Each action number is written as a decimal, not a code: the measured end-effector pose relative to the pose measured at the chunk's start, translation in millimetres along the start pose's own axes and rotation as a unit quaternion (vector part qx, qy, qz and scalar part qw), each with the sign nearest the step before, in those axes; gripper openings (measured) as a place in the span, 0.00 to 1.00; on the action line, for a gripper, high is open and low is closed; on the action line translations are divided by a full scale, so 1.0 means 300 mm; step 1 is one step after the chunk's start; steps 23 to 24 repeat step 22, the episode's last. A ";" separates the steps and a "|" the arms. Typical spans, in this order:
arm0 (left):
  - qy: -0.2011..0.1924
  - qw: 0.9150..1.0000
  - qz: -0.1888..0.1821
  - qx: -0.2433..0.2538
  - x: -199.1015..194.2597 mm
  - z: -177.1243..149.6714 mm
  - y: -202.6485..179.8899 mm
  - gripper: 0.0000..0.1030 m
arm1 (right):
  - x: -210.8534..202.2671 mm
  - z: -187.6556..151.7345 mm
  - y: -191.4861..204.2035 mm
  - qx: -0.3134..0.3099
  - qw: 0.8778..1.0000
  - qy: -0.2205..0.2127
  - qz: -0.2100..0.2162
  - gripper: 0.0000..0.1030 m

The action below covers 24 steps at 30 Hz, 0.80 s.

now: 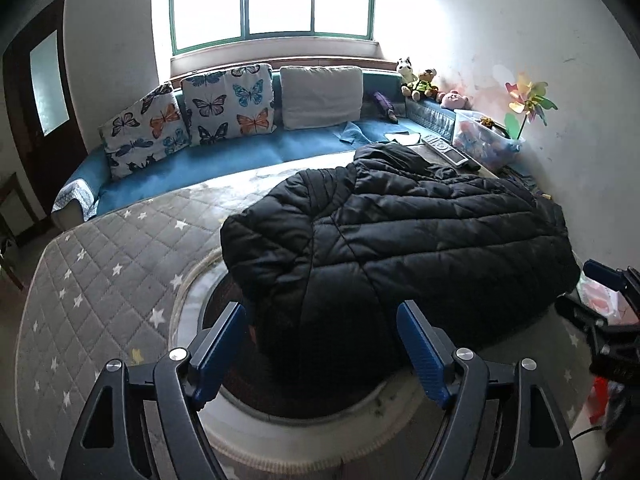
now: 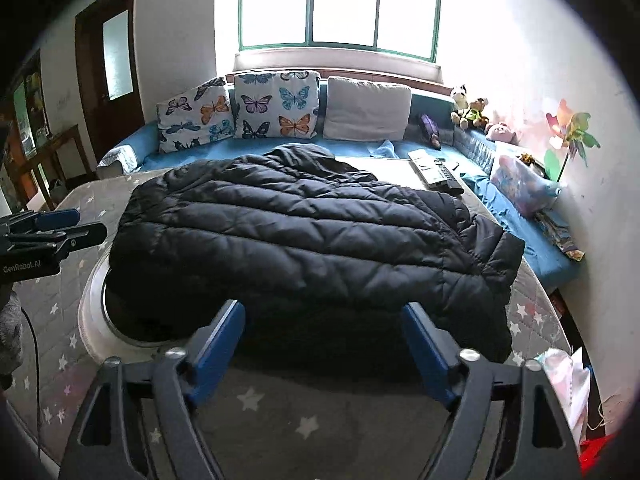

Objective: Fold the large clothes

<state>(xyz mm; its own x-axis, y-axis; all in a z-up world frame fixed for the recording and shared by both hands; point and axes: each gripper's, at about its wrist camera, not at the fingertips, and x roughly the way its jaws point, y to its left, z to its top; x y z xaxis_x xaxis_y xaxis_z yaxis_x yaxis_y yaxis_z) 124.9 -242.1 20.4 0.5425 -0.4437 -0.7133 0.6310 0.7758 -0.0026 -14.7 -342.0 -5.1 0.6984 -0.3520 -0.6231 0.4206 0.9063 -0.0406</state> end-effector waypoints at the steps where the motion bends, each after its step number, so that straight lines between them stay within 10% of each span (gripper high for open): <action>1: 0.000 1.000 -0.002 -0.001 -0.016 -0.015 -0.002 0.80 | -0.009 -0.008 0.011 0.000 1.000 -0.003 -0.001 0.91; 24: -0.012 1.000 -0.020 0.017 -0.158 -0.138 -0.051 0.81 | -0.083 -0.089 0.098 -0.005 1.000 -0.012 -0.012 0.94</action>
